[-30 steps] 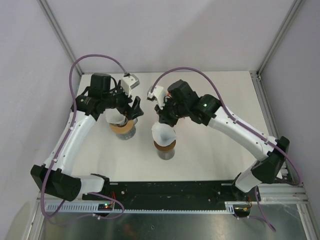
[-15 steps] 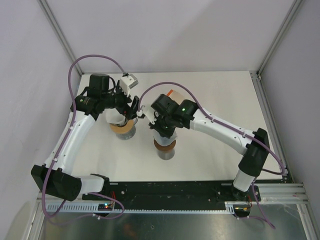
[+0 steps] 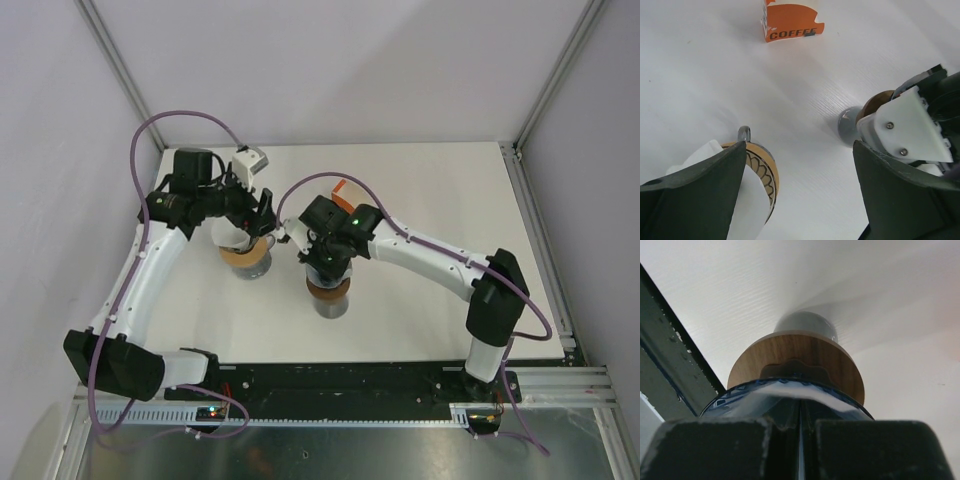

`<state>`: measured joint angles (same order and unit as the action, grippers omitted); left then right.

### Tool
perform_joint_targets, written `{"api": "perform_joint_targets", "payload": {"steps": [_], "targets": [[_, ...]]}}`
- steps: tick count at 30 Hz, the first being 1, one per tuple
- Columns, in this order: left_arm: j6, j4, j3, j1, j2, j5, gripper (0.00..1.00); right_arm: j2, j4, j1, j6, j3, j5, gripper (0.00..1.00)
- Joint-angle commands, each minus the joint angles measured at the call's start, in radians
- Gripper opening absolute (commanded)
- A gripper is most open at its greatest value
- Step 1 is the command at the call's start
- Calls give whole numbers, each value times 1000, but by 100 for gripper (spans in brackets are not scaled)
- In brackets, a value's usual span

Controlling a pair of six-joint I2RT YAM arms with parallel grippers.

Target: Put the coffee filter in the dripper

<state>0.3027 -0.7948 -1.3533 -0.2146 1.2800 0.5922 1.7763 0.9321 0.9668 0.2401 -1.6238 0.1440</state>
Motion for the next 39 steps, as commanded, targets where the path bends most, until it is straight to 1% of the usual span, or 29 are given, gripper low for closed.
{"api": "perform_joint_targets", "payload": {"steps": [1, 9, 16, 18, 20, 24, 26, 29, 31, 34, 36, 39], "targets": [[-90, 26, -21, 56, -8, 60, 91, 38, -50, 3, -27, 20, -23, 0], [-164, 34, -8, 89, -43, 65, 90, 59, -49, 6, -53, 37, -81, 0], [-309, 37, -2, 188, -77, 157, 85, 80, -46, 5, -68, 37, -109, 0], [-307, 38, 4, 194, -101, 191, 83, 96, -45, 5, -75, 44, -121, 0], [-274, 37, 13, 196, -120, 240, 80, 109, -48, 5, -82, 51, -125, 0], [-218, 33, 42, 181, -143, 340, 69, 123, -53, 4, -88, 56, -125, 0], [-194, 19, 51, 141, -147, 344, 65, 124, -53, 1, -90, 54, -131, 0], [-138, -23, 54, 54, -155, 332, 63, 123, -57, -10, -90, 51, -124, 0], [-35, -74, 55, -7, -160, 349, 64, 115, -70, -23, -87, 51, -92, 0], [127, -125, 75, -134, -163, 296, 66, 104, -87, -36, -81, 52, -54, 0], [214, -132, 98, -248, -160, 242, 70, 105, -84, -38, -78, 41, -51, 0], [344, -134, 132, -341, -163, 214, 75, 105, -77, -39, -74, 30, -42, 0]]}}
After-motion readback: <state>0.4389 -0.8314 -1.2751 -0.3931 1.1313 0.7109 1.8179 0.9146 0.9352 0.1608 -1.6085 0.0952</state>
